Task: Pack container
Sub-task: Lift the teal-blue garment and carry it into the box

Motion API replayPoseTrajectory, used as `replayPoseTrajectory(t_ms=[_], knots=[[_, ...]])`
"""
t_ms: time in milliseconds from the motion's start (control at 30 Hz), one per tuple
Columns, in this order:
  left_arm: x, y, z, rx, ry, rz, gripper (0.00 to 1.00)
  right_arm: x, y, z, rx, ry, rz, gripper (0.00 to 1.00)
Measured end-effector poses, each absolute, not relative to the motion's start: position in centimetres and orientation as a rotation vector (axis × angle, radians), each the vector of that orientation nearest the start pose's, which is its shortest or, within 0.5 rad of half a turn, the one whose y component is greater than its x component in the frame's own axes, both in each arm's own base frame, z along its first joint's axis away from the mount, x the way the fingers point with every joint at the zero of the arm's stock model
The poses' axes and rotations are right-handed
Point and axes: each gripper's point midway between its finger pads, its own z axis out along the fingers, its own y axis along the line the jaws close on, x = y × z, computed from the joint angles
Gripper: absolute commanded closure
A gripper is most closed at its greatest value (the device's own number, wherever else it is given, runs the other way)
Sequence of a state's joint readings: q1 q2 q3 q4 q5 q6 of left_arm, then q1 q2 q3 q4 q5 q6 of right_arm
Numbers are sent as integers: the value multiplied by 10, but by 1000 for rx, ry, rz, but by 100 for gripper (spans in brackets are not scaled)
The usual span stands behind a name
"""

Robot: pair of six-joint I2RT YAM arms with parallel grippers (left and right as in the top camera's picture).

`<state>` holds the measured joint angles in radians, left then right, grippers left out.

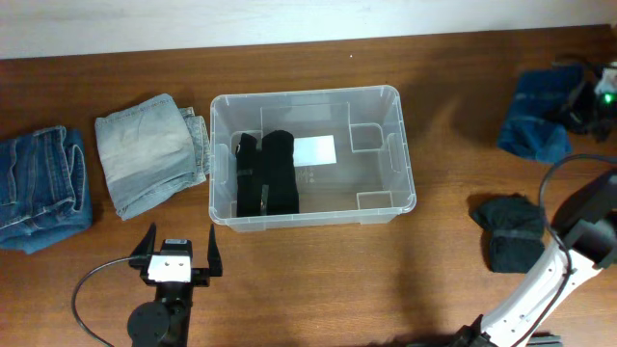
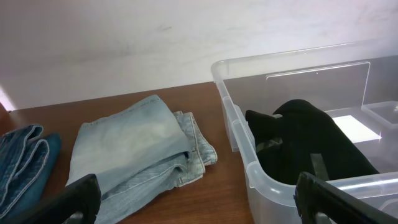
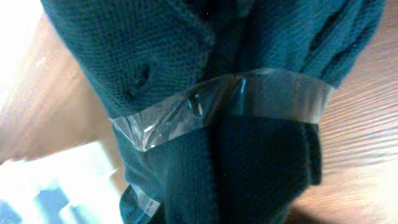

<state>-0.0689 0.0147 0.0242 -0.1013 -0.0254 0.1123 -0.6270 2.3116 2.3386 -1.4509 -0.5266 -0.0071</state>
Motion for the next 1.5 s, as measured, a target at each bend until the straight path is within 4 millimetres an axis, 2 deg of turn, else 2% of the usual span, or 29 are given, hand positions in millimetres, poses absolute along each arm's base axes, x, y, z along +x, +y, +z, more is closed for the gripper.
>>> replayPoseTrajectory(t_ms=[133,200,333,433,533,567,600,733,767,933,1300,1500], knots=[[245,-12,157,131,1657,54,0,437,-145,205,624,2676,686,96],[245,-12,157,131,1658,54,0,437,-107,235,500,2667,692,96],[245,-12,157,131,1658,54,0,427,-36,287,256,2630,690,96],[245,-13,157,131,1658,54,0,414,14,315,92,2607,690,96],[245,-12,157,131,1658,54,0,404,52,324,-9,2619,697,96],[245,-13,157,131,1658,54,0,401,69,323,-57,2631,702,96],[245,-13,157,131,1658,54,0,400,72,323,-65,2633,702,96],[245,-13,157,132,1658,54,0,402,109,310,-127,2671,678,96],[245,-13,157,131,1658,54,0,403,120,304,-131,2681,662,96],[245,-13,157,131,1657,54,0,409,149,273,-102,2740,577,96],[245,-13,157,132,1657,54,0,416,183,187,-67,2819,517,96],[245,-13,157,131,1657,54,0,417,189,158,-53,2833,521,96]])
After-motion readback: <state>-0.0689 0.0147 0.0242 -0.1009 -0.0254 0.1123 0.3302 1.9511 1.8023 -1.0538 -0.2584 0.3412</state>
